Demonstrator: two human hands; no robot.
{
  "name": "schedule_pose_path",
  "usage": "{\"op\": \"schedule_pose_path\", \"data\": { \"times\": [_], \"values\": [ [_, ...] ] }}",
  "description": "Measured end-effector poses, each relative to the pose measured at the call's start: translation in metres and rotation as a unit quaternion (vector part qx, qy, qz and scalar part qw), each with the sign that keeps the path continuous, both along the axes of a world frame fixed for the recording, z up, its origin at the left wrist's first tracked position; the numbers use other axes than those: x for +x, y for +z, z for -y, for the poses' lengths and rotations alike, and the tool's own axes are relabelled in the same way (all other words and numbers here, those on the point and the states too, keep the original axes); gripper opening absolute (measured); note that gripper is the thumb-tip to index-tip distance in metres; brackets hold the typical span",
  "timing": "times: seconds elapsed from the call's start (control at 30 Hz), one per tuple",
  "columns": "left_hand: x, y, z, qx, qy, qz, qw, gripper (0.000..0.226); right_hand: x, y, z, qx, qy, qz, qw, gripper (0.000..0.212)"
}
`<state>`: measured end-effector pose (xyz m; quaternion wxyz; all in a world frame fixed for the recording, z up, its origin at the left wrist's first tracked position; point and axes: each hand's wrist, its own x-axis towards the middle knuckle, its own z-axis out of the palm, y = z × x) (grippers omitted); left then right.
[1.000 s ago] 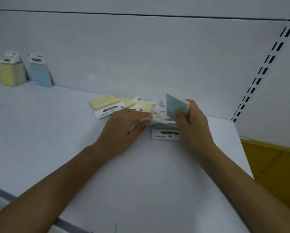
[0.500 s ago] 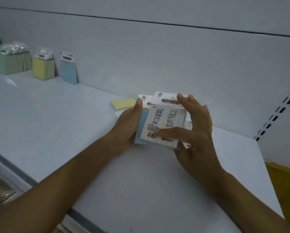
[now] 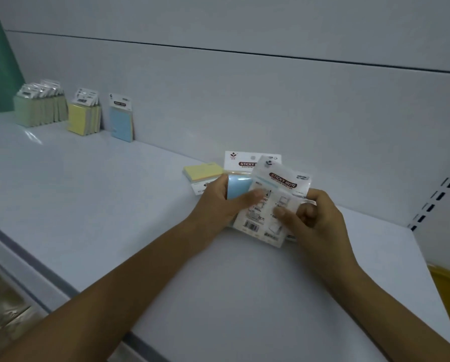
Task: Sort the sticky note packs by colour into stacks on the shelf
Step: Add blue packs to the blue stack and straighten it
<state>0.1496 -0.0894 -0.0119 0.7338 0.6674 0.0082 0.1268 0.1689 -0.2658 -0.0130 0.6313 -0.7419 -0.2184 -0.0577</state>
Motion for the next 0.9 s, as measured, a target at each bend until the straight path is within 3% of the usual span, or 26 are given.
{"op": "schedule_pose_path", "data": {
  "times": [0.17, 0.27, 0.33, 0.4, 0.53, 0.63, 0.7, 0.77, 0.83, 0.9],
  "values": [
    [0.001, 0.005, 0.005, -0.002, 0.047, -0.03, 0.998, 0.026, -0.01, 0.011, 0.007, 0.073, -0.111, 0.085, 0.988, 0.025],
    [-0.006, 0.011, 0.012, 0.001, 0.048, -0.032, 0.998, 0.01, -0.016, 0.025, 0.0, -0.014, -0.122, 0.161, 0.979, 0.023],
    [-0.012, 0.015, 0.018, 0.003, 0.038, -0.033, 0.999, 0.008, -0.023, 0.029, -0.013, -0.142, -0.097, 0.193, 0.966, 0.024],
    [-0.022, 0.026, 0.018, 0.003, 0.025, -0.034, 0.999, 0.018, -0.03, 0.034, -0.03, -0.199, -0.069, 0.248, 0.946, 0.021],
    [-0.05, 0.054, -0.016, -0.026, 0.024, -0.001, 0.999, 0.027, -0.041, 0.054, -0.06, -0.13, 0.059, 0.243, 0.96, 0.032],
    [-0.085, 0.065, -0.057, -0.033, 0.044, 0.017, 0.998, 0.019, -0.056, 0.058, -0.097, -0.144, 0.007, 0.305, 0.942, 0.032],
    [-0.114, 0.067, -0.085, -0.033, 0.062, 0.017, 0.997, 0.022, -0.067, 0.06, -0.127, -0.131, -0.029, 0.245, 0.96, 0.055],
    [-0.142, 0.069, -0.114, -0.046, 0.088, 0.025, 0.995, 0.025, -0.08, 0.068, -0.158, -0.096, 0.043, 0.097, 0.99, 0.074],
    [-0.168, 0.071, -0.145, -0.072, 0.104, 0.033, 0.991, 0.025, -0.094, 0.069, -0.19, -0.043, 0.183, -0.007, 0.982, 0.057],
    [-0.191, 0.071, -0.176, -0.11, 0.116, 0.027, 0.987, 0.032, -0.115, 0.066, -0.226, -0.014, 0.245, -0.028, 0.969, 0.038]
  ]
}}
